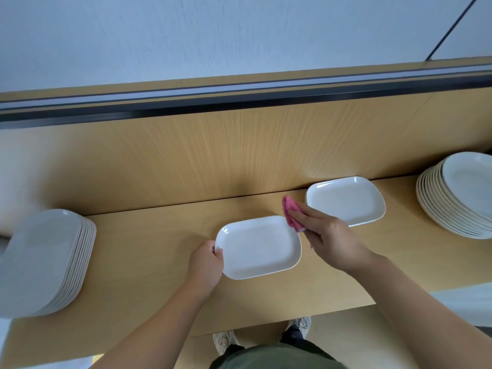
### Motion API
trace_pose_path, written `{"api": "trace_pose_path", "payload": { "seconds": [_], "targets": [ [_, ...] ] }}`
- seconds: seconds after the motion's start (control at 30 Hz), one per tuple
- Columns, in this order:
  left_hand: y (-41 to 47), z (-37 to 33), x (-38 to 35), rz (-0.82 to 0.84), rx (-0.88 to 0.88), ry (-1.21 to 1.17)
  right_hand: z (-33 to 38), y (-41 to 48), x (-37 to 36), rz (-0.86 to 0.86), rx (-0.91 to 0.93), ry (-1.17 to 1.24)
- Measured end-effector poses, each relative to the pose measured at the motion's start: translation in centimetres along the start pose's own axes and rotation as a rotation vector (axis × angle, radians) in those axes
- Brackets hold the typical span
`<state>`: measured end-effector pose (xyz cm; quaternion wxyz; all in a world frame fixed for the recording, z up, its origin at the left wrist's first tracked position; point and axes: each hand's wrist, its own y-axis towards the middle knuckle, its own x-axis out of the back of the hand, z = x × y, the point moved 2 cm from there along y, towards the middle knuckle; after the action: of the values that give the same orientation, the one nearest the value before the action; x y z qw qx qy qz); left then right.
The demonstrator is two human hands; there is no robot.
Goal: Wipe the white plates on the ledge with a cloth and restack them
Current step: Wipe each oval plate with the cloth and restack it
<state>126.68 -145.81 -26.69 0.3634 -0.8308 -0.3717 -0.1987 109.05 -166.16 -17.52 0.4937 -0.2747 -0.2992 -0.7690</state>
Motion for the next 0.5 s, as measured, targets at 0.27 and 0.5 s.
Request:
{"api": "trace_pose_path", "payload": {
  "seconds": [0.27, 0.5],
  "targets": [
    [-0.1, -1.0, 1.3, 0.105, -0.153, 0.442, -1.1, 2.3, -2.4, 0.11, -0.048, -0.019],
    [0.6, 0.4, 1.7, 0.332, -0.319, 0.52, -3.0, 2.0, -9.5, 0.413, -0.143, -0.397]
  ]
}}
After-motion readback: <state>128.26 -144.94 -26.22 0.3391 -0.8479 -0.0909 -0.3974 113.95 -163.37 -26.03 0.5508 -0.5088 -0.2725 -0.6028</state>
